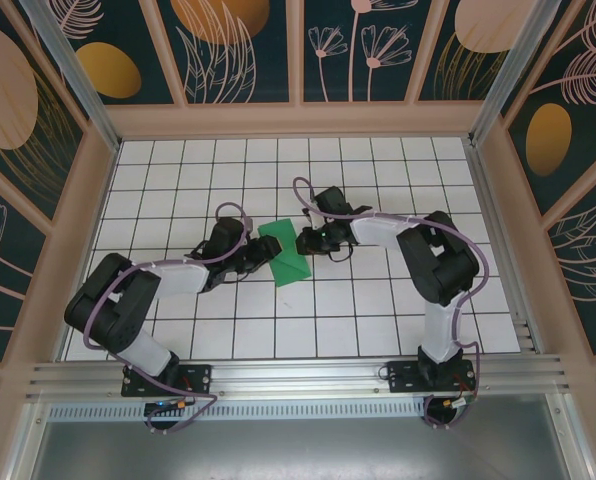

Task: Fold a paper plane with a square sheet of paper (pick it up from the middle)
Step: Fold the triangle a second time at the center of the table.

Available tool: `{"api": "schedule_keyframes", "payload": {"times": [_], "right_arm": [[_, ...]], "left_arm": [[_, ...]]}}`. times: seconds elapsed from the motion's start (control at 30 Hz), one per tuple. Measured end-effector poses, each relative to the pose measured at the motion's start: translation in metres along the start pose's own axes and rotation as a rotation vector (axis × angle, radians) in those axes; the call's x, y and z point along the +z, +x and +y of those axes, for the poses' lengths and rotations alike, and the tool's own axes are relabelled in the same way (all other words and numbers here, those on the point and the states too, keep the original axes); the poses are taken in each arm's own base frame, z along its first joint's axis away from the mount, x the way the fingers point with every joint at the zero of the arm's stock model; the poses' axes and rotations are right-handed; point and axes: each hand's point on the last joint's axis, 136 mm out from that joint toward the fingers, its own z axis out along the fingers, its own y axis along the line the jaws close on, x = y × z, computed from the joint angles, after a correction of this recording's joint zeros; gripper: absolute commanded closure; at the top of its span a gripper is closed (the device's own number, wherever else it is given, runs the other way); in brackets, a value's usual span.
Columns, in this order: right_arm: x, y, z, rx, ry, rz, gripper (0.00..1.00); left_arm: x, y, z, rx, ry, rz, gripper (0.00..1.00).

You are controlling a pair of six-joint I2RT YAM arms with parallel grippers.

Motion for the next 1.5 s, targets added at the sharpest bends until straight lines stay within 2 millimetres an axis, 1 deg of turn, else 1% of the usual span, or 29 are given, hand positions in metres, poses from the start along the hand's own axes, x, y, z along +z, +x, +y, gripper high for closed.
{"api": "schedule_keyframes", "payload": {"times": [0.2, 0.4, 0.5, 0.7, 1.0, 1.33, 1.5], "right_arm": [[0.001, -0.002, -0.003, 0.022, -0.025, -0.003, 0.78], [0.001, -0.001, -0.01, 0.056, -0.036, -0.006, 0.79], [0.001, 0.0, -0.012, 0.063, -0.037, -0.007, 0.81], [0.001, 0.001, -0.012, 0.066, -0.038, -0.006, 0.81], [0.001, 0.0, -0.012, 0.065, -0.039, -0.009, 0.81], [0.002, 0.0, -0.013, 0.067, -0.042, -0.012, 0.81], [0.002, 0.001, -0.013, 0.073, -0.048, -0.013, 0.81]], "left_arm": [[0.008, 0.006, 0.009, -0.014, -0.016, 0.028, 0.48], [0.013, 0.011, 0.011, -0.02, -0.019, 0.052, 0.48], [0.014, 0.011, 0.012, -0.028, -0.022, 0.051, 0.48], [0.014, 0.008, 0.015, -0.037, -0.039, 0.032, 0.47], [0.015, 0.007, 0.013, -0.06, -0.035, 0.033, 0.47], [0.024, -0.004, -0.002, -0.053, -0.001, 0.025, 0.46], [0.028, -0.003, -0.002, -0.06, 0.005, 0.035, 0.46]]}}
